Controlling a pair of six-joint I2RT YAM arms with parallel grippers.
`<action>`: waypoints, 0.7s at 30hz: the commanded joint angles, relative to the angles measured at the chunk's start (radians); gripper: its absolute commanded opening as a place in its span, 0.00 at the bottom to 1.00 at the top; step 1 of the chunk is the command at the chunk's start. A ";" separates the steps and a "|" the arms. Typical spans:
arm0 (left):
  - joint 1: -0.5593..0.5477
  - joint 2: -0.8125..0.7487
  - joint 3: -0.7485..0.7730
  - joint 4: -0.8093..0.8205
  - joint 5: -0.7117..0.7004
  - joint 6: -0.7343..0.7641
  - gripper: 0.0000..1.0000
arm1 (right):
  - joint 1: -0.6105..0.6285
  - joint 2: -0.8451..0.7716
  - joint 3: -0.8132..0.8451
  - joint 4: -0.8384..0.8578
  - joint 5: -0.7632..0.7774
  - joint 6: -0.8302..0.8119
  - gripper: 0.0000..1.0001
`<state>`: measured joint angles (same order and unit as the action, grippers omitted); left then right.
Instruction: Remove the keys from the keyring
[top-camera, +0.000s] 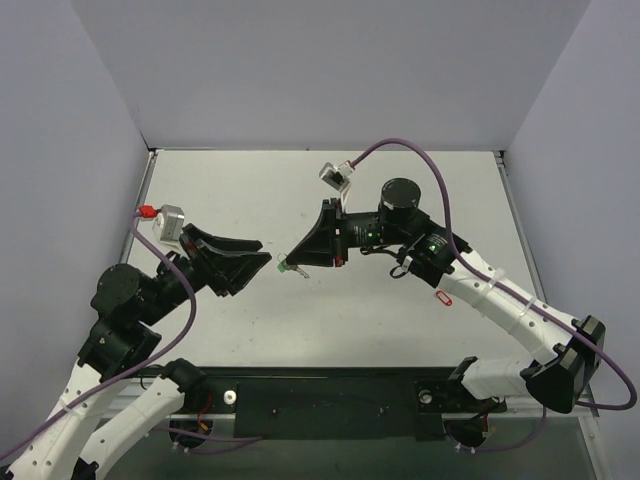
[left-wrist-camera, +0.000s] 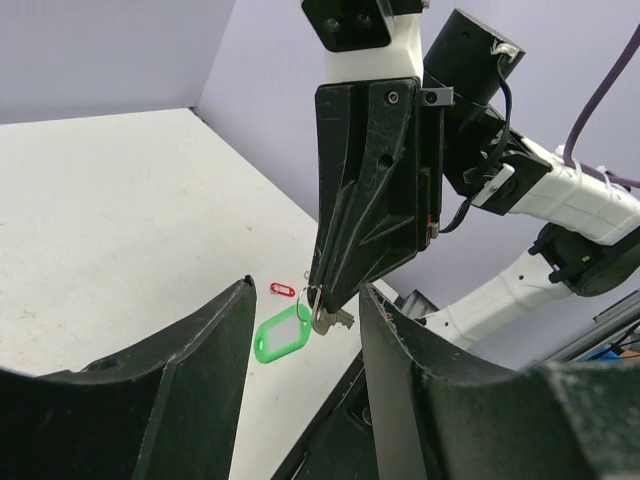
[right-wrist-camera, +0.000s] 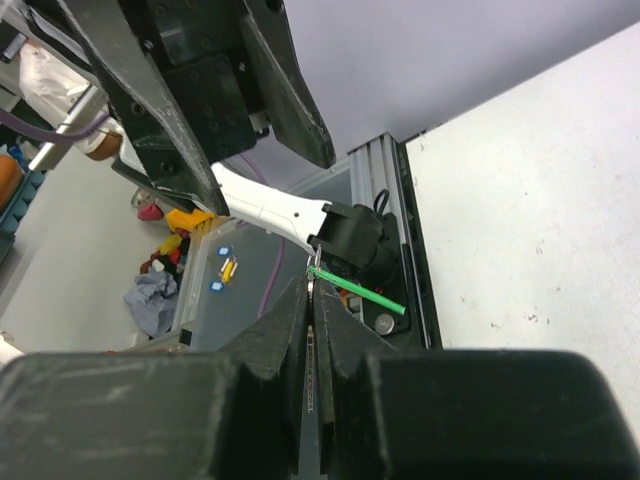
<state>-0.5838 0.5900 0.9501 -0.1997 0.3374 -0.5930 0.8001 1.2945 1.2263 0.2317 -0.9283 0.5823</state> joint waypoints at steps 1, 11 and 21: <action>-0.004 -0.044 -0.057 0.186 -0.048 -0.103 0.54 | -0.004 -0.040 -0.017 0.176 -0.003 0.056 0.00; -0.004 -0.032 -0.125 0.302 0.009 -0.156 0.50 | -0.004 -0.044 -0.044 0.311 -0.009 0.142 0.00; -0.004 -0.027 -0.152 0.339 0.028 -0.180 0.44 | -0.006 -0.040 -0.050 0.350 -0.009 0.166 0.00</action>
<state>-0.5838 0.5606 0.8009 0.0662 0.3462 -0.7551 0.7990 1.2854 1.1805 0.4793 -0.9245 0.7387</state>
